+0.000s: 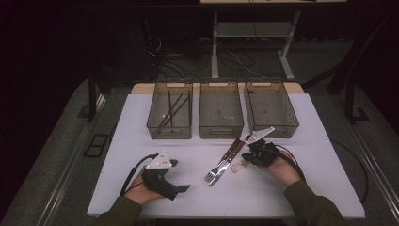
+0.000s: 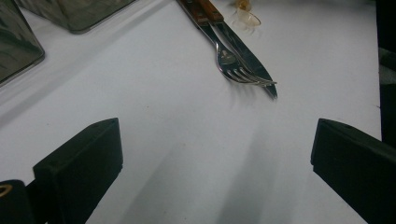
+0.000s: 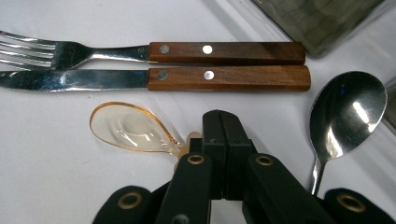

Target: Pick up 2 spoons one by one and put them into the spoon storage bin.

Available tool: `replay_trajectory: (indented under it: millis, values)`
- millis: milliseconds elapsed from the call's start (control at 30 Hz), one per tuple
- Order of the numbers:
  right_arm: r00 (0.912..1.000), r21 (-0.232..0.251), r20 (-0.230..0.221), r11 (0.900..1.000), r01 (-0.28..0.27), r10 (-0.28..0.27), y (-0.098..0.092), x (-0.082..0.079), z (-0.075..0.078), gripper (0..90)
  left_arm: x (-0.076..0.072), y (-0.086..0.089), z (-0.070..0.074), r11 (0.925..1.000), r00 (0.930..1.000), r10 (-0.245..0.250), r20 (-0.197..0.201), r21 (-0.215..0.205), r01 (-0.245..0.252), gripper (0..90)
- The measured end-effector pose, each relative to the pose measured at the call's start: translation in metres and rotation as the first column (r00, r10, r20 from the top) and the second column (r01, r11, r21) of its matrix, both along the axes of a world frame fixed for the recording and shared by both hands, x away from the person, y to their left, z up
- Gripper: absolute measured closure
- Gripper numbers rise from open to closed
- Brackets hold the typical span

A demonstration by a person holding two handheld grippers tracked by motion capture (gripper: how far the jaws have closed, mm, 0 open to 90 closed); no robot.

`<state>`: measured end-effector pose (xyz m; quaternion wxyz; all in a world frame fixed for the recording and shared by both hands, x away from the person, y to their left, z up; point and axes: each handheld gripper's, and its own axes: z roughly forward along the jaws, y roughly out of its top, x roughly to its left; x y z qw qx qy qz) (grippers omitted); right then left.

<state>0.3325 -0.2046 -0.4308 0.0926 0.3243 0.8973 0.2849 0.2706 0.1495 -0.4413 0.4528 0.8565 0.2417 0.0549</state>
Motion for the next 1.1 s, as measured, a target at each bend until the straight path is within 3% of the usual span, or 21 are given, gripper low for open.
replay_trajectory:
  millis: [733,800,1000,1100]
  values:
    - [0.9984,-0.033,-0.029,0.998,0.047,-0.048,-0.012,-0.005,0.001,89.7,0.0,0.0,0.0,1.0,1.0,0.0,0.001,-0.002,0.0,1.1]
    - [0.9989,-0.021,-0.021,0.999,0.041,-0.042,-0.015,-0.004,-0.002,89.2,0.0,0.0,0.0,1.0,1.0,0.0,0.0,-0.002,0.0,1.1]
    - [0.9985,0.093,-0.027,0.994,0.05,-0.048,-0.03,0.002,0.0,73.8,0.0,0.0,0.001,1.0,1.0,0.0,0.002,-0.003,0.0,1.1]
    - [0.9998,0.14,-0.018,0.99,0.0,0.003,-0.034,0.002,0.004,66.0,0.0,0.0,0.001,1.0,1.0,-0.001,0.002,-0.003,0.001,1.1]
